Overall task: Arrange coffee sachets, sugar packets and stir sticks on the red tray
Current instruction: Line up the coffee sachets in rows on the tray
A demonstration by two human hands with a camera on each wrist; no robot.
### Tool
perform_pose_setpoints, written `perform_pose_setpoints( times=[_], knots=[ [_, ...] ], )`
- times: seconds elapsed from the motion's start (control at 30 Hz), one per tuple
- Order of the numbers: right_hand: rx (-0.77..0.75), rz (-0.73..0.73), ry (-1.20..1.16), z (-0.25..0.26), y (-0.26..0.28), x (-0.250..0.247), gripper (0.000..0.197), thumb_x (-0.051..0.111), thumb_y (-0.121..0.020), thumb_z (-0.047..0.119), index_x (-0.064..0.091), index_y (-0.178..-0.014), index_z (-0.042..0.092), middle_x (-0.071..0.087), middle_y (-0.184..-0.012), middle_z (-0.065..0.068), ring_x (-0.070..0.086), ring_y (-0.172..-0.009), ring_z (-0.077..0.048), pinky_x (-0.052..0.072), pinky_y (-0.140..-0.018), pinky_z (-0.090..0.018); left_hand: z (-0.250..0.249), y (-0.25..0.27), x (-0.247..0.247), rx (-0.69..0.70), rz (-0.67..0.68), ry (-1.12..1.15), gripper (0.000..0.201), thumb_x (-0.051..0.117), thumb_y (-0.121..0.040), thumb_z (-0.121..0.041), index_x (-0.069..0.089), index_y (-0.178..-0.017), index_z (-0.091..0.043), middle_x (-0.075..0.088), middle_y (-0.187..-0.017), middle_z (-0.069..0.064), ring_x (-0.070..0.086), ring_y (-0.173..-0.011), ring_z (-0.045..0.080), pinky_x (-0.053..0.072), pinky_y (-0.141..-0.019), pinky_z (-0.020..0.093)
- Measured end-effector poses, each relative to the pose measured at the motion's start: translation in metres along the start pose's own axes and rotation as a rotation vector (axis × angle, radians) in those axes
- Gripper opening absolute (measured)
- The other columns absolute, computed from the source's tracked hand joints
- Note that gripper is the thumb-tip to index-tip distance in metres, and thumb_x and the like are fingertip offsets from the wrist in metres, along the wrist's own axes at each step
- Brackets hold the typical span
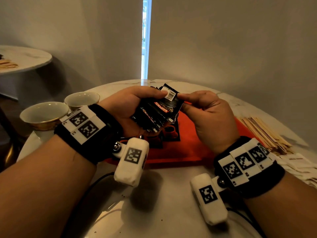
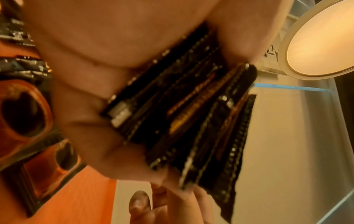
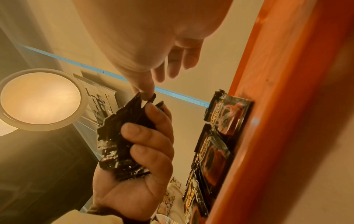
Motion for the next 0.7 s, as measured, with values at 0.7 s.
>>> perform_pose_setpoints(
  times=[0.7],
  knots=[
    [0.679,0.378,0.150,-0.049,0.008,-0.005,0.014,0.062,-0.092,-0.001,0.063,-0.097,0.012,0.067,-0.071,-0.005,0.058,-0.052,-0.011,0.044,-0.045,-0.025,-0.014,0.003,-0.028,0.092,-0.202,0.198,0.034,0.055,-0.093,-0.039,0.064,-0.103,-0.007,0.068,-0.094,0.008,0.065,-0.069,0.018,0.047,-0.072,0.031]
  ],
)
Point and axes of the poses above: each hand's wrist, its own y-axis away from the middle knuckle, its own x-axis out of the palm, z = x × y, the point moved 5 cm from there along -y, towards the middle knuckle
